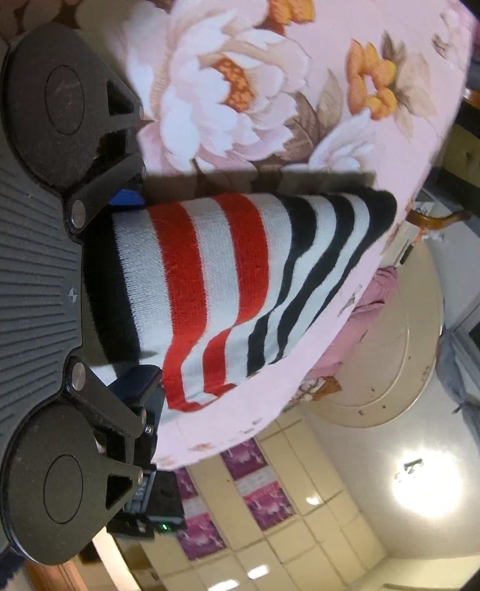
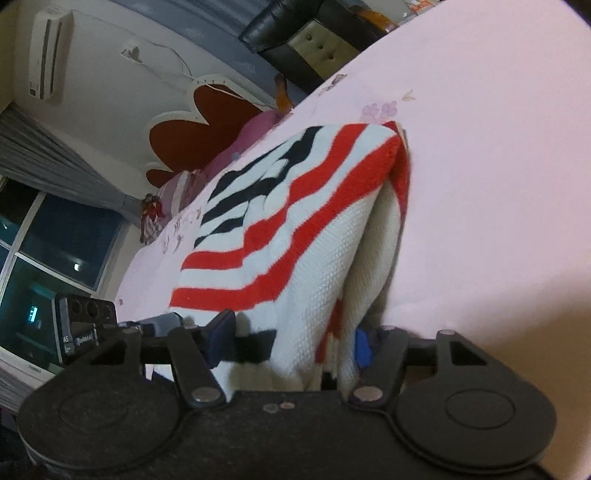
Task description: Fold small clothes
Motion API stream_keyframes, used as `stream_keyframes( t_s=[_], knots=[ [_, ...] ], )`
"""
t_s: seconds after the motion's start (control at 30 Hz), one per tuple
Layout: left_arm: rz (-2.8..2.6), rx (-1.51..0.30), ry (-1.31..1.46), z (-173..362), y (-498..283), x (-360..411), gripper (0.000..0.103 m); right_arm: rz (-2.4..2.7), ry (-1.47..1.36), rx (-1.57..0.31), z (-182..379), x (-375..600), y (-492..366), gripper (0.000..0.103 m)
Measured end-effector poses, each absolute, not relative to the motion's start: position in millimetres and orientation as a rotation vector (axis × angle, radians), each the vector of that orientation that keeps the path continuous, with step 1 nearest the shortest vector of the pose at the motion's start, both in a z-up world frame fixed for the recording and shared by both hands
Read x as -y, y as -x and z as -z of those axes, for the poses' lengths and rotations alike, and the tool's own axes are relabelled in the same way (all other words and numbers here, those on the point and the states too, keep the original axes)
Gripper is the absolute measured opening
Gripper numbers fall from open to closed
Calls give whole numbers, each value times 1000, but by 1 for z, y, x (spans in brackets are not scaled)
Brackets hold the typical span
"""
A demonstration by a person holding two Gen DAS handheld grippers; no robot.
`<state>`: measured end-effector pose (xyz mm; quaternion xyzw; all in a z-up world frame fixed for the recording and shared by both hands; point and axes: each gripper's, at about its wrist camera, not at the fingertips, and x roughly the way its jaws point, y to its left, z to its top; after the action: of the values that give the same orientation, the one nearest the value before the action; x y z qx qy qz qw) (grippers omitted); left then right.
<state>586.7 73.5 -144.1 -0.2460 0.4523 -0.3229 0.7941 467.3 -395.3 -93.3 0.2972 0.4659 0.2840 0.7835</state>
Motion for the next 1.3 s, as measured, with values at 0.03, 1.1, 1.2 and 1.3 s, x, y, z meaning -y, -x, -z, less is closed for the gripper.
stream_keyframes(
  t_s=[0.03, 1.1, 1.2, 1.3],
  knots=[
    [681, -964, 492, 142, -586, -71, 69, -593, -609, -997, 91, 393, -465, 46],
    [631, -859, 363, 79, -516, -309, 60, -616, -198, -835, 12, 133, -401, 34],
    [617, -858, 363, 82, -507, -354, 60, -639, -207, -837, 15, 91, -396, 34],
    [598, -861, 379, 92, -496, -391, 60, -666, -234, -855, 23, 57, -393, 34]
  ],
)
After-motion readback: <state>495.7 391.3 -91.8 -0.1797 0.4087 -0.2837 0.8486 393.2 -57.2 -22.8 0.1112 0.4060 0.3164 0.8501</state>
